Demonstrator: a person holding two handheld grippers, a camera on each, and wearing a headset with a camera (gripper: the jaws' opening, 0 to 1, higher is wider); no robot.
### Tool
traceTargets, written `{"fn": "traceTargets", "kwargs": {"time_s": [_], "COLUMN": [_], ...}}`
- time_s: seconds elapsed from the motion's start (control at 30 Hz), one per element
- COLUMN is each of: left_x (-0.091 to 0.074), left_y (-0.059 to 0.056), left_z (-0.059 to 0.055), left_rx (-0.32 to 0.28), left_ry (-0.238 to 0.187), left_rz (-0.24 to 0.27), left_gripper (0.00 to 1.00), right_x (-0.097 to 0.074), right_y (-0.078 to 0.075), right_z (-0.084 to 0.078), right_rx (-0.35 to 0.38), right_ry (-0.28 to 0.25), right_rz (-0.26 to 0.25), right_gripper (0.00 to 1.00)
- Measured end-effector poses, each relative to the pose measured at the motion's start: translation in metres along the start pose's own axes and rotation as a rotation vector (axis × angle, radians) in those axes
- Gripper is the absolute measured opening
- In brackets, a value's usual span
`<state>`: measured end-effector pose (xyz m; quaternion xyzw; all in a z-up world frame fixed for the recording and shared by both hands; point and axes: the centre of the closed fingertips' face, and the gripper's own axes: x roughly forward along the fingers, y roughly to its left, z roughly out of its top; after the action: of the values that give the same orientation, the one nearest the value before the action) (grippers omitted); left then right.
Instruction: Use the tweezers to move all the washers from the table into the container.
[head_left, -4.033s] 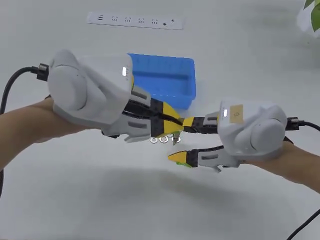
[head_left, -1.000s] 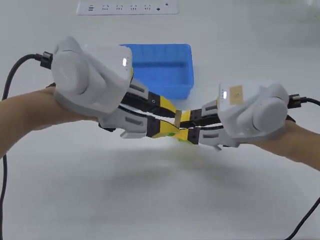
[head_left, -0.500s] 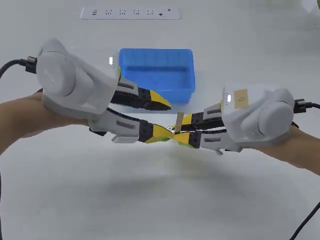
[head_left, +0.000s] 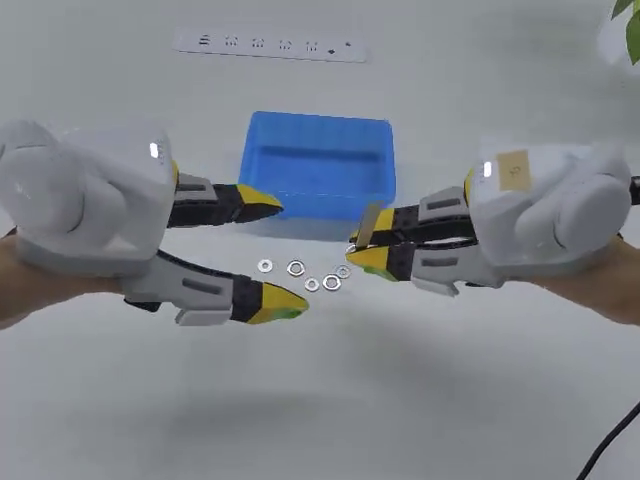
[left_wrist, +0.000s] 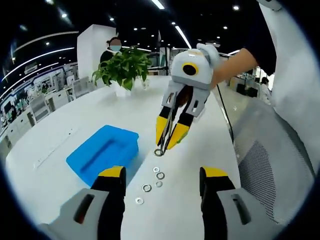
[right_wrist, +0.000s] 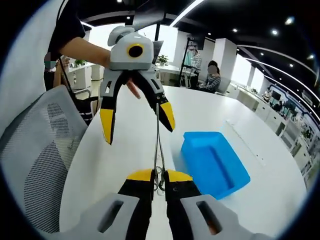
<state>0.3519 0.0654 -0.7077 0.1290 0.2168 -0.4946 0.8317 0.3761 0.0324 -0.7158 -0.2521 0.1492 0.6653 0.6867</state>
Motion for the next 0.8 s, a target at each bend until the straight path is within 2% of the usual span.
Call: {"fn": "traceTargets", "kwargs": {"time_s": [0.07,0.2,0.23,0.3,0.4,0.43,0.53,0.67,0.8], "left_x": [-0.005,-0.014,-0.016,-0.019,-0.022,-0.023,-0.023,-0.024,-0.023], "left_y": [0.001,0.004,0.006,0.006,0.007,0.007,0.011,0.011,0.011], "left_z": [0.001,-0.002,-0.005,-0.004,-0.017,-0.02,-0.026,-0.028,-0.03], "left_rx": [0.008,0.004,-0.013,-0.037,-0.049,-0.05,-0.112,-0.124,-0.141], "left_ry": [-0.024,-0.037,-0.037,-0.068,-0.049,-0.044,-0.057,-0.075,-0.09], "left_rz": [0.022,0.057,0.068,0.078,0.094,0.098,0.13,0.143,0.151], "left_gripper": [0.68,0.72,0.75,0.82,0.88,0.91,0.99,0.99,0.99], "right_x": [-0.002,-0.005,-0.006,-0.007,-0.006,-0.005,-0.001,0.01,0.026], "right_y": [-0.006,-0.018,-0.024,-0.031,-0.047,-0.051,-0.065,-0.085,-0.104], "right_z": [0.009,0.025,0.03,0.035,0.043,0.044,0.048,0.051,0.046], "right_rx": [-0.006,-0.027,-0.039,-0.043,-0.06,-0.061,-0.06,-0.046,-0.033], "right_ry": [-0.01,-0.023,-0.024,-0.029,-0.031,-0.033,-0.038,-0.05,-0.046], "right_rz": [-0.008,-0.022,-0.027,-0.032,-0.047,-0.051,-0.069,-0.085,-0.091], "right_gripper": [0.09,0.09,0.09,0.09,0.09,0.09,0.09,0.09,0.09]}}
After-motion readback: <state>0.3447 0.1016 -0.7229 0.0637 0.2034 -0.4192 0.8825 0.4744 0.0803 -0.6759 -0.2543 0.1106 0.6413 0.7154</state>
